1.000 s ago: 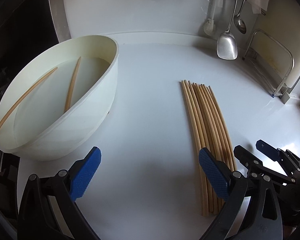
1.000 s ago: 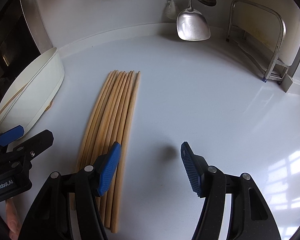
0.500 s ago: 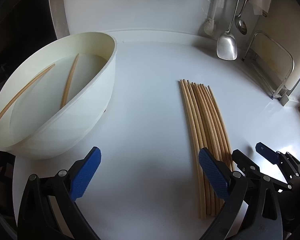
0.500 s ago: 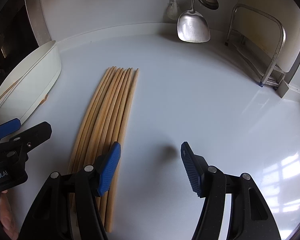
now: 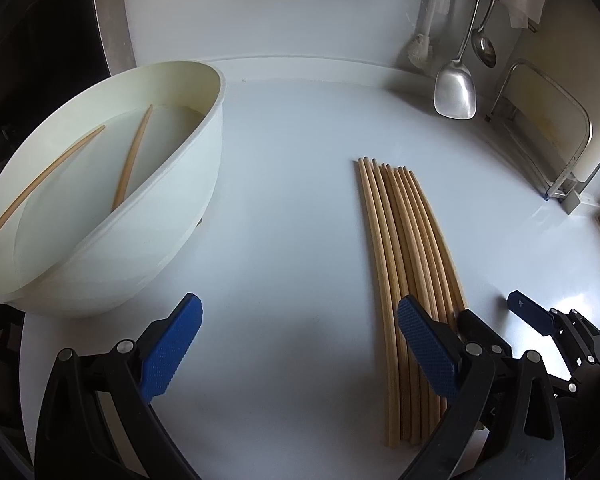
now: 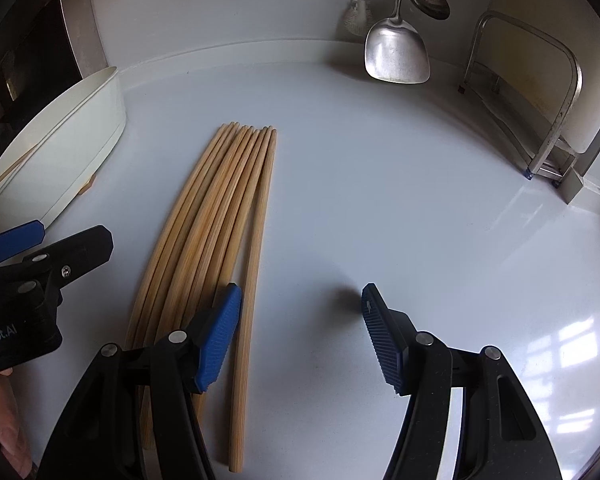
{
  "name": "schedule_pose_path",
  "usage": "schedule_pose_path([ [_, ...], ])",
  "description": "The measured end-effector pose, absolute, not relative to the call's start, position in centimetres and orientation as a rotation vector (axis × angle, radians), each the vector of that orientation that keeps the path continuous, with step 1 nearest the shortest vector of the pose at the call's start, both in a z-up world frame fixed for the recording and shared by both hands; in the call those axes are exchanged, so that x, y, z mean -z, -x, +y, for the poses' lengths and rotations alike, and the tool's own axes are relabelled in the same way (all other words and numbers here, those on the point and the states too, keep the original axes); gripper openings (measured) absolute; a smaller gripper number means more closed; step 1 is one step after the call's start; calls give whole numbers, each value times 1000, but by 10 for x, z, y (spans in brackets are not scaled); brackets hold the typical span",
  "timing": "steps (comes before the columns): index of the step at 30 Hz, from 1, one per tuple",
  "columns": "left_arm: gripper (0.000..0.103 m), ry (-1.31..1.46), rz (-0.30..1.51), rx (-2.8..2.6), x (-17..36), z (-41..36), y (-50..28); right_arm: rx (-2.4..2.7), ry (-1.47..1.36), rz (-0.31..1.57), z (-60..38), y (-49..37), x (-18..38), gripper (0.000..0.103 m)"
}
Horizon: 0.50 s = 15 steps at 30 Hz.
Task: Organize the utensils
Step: 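Close the left tool on a chopstick while the right tool grasps another chopstick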
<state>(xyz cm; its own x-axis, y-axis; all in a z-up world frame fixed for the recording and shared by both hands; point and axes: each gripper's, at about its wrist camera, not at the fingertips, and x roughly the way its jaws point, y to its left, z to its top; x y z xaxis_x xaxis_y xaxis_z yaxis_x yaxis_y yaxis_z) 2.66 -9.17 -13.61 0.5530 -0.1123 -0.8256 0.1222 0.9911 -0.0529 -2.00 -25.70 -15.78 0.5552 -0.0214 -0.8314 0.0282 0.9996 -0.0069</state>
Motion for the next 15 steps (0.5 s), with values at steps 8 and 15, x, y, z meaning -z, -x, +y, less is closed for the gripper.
schedule_pose_path([
  [8,96,-23,999,136,147,-101,-32,50,-24,977,-276,19,156,60],
  [15,96,-42,1017,120,157,-107,-34,37,-46,955,-290,21,152,60],
])
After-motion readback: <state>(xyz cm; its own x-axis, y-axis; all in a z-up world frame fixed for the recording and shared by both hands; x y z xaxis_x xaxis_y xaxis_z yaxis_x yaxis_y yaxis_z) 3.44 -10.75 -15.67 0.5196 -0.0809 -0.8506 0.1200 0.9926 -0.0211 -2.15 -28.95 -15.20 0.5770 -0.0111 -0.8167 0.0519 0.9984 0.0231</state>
